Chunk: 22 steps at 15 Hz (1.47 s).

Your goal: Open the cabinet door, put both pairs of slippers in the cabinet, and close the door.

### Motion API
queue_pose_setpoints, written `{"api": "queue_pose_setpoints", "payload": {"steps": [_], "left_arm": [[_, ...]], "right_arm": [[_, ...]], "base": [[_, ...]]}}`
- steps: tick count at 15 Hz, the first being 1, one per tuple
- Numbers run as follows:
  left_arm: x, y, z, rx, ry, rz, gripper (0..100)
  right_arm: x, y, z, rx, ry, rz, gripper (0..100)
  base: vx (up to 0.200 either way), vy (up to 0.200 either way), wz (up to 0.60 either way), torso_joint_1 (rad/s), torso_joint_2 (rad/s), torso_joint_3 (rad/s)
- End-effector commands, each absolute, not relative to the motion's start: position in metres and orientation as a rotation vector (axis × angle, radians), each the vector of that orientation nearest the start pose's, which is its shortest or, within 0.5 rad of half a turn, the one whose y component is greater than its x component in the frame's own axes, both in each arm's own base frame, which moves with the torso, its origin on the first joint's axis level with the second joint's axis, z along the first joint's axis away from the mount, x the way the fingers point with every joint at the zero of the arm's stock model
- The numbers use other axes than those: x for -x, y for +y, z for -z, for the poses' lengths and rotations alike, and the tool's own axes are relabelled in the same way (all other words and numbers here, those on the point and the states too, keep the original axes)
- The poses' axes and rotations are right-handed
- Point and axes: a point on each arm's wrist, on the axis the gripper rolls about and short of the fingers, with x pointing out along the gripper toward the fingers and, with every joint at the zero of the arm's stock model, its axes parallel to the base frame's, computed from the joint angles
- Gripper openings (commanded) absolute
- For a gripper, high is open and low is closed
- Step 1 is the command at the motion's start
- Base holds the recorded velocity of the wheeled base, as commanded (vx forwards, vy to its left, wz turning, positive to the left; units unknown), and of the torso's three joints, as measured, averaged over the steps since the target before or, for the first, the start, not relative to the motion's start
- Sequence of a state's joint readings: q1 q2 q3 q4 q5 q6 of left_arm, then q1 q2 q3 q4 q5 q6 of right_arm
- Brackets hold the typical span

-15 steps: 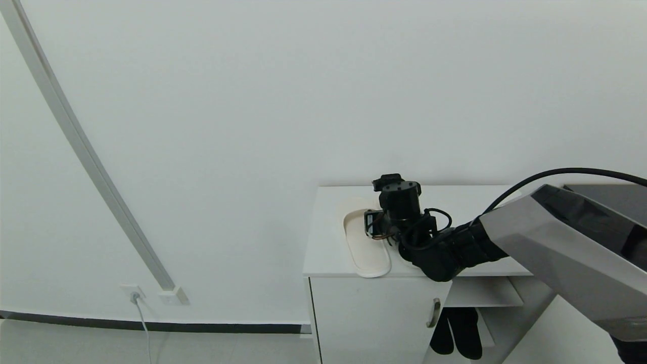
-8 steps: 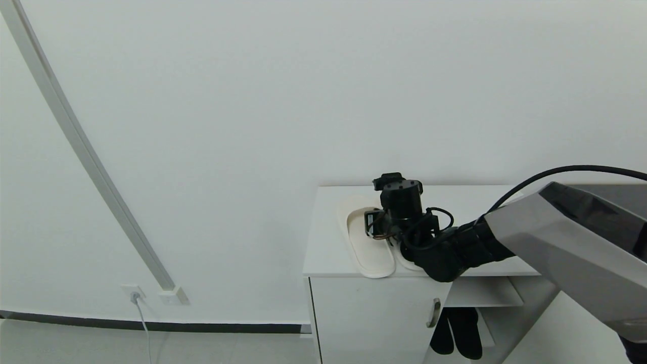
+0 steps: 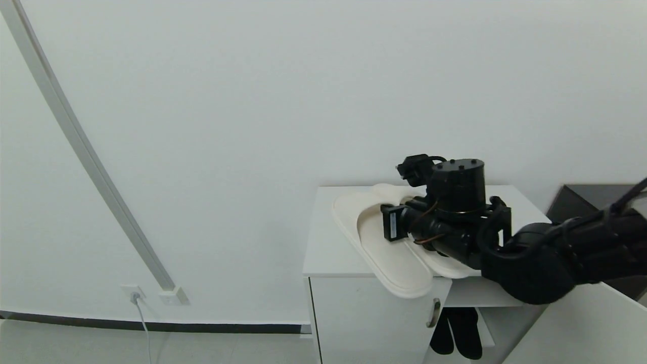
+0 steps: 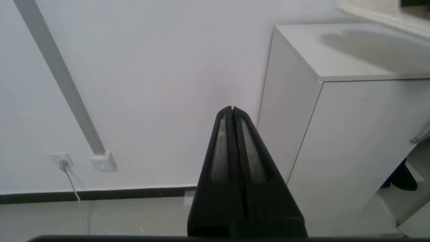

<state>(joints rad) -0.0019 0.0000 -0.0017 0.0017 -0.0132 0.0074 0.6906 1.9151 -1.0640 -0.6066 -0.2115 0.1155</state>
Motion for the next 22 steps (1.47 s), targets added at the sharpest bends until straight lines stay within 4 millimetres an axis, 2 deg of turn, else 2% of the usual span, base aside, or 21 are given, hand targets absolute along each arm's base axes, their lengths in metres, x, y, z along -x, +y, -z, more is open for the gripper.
{"api": "queue_pose_setpoints", "payload": {"steps": [1,4,6,8,11,16,22], "left_arm": [[0.023,0.000,-0.076,-0.008,0.000,0.015,0],[0.023,0.000,-0.076,-0.006,0.000,0.015,0],[0.023,0.000,-0.076,-0.006,0.001,0.015,0],[0.023,0.000,-0.076,-0.008,0.000,0.015,0],[0.023,0.000,-0.076,-0.009,0.000,0.017,0],[0.023,0.000,-0.076,-0.008,0.000,0.017,0],[0.023,0.000,-0.076,-0.006,0.003,0.017,0]], "right_arm": [[-0.253,0.217,-0.199,-0.014,0.212,-0.518,0],[-0.229,0.198,-0.197,-0.002,0.220,-0.600,0],[-0.227,0.179,-0.195,0.044,0.205,-0.672,0],[-0.227,0.171,-0.188,0.096,0.155,-0.709,0],[-0.231,0.173,-0.171,0.108,0.117,-0.705,0],[-0.236,0.178,-0.164,0.130,0.135,-0.709,0],[-0.238,0.179,-0.160,0.132,0.150,-0.708,0]], "base": [[0.000,0.000,0.00,0.000,0.00,0.000],[0.000,0.000,0.00,0.000,0.00,0.000],[0.000,0.000,0.00,0.000,0.00,0.000],[0.000,0.000,0.00,0.000,0.00,0.000],[0.000,0.000,0.00,0.000,0.00,0.000],[0.000,0.000,0.00,0.000,0.00,0.000],[-0.200,0.000,0.00,0.000,0.00,0.000]]}}
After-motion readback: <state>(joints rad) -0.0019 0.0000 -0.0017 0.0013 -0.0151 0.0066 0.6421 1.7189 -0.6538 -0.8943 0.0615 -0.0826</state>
